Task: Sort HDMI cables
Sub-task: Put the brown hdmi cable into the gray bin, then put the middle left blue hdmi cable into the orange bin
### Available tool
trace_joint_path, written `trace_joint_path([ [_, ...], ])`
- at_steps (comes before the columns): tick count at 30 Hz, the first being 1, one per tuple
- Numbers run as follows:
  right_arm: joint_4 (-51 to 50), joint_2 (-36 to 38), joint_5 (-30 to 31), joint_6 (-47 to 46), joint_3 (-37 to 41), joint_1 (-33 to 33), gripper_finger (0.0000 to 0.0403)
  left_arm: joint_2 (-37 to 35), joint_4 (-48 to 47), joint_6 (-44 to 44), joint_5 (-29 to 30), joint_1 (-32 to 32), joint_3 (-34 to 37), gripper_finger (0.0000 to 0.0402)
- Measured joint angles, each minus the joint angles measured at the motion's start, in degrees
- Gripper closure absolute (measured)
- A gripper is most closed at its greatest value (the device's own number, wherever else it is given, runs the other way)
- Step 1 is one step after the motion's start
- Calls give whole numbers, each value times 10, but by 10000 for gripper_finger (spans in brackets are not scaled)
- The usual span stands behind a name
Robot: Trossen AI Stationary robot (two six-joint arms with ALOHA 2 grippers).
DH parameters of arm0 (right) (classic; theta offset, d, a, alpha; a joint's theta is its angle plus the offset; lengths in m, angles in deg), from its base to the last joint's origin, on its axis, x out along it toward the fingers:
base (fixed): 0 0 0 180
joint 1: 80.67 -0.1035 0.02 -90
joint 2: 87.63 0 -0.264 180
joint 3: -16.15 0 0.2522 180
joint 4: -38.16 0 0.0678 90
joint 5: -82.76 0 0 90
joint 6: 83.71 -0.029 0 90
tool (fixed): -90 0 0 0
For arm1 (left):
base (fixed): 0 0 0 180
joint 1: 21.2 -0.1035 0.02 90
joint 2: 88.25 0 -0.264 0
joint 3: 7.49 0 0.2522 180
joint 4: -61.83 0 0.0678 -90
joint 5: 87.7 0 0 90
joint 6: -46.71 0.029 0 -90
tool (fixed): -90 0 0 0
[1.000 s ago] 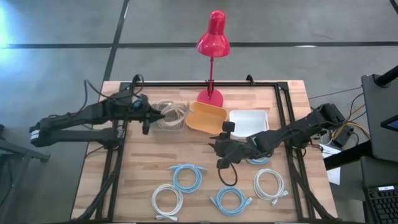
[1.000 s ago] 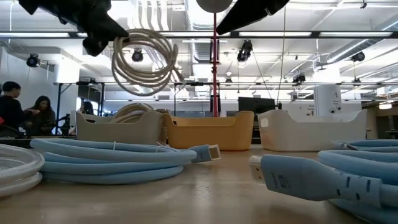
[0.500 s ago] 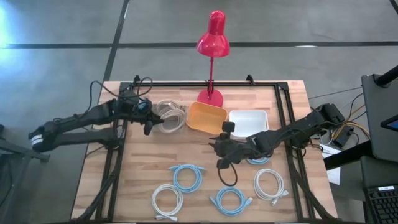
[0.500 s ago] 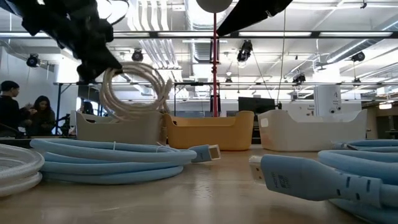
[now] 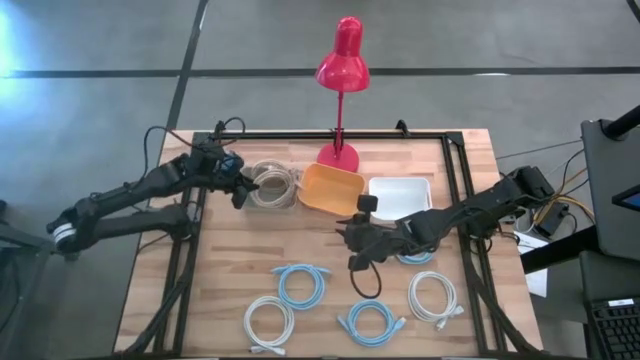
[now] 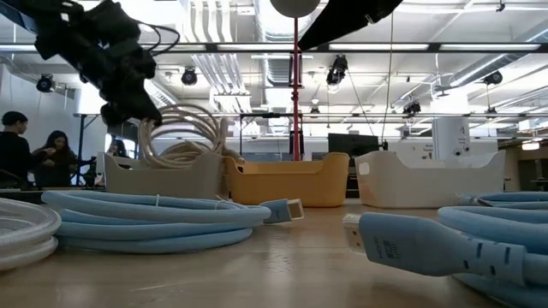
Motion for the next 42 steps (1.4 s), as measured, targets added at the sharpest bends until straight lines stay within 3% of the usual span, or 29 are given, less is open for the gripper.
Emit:
trace_joint_path([
  [6, 0, 0, 0, 0, 0, 1, 328, 29, -3, 23, 21, 0, 24, 343],
  [14, 0, 0, 0, 0, 0, 1, 318, 51, -35, 27, 154, 0, 34, 291],
  [24, -3, 0, -13, -12, 3, 1, 280, 50, -39, 31, 166, 0, 14, 239],
  [34, -5, -3, -22, -53, 19, 1, 237, 32, -103, 32, 211, 1, -41, 229],
  [38, -5, -3, -22, -75, 28, 1, 234, 19, -102, 32, 195, 1, -68, 230],
  [42, -5, -3, -32, -102, 36, 1, 234, 7, -87, 50, 119, 4, -87, 230],
])
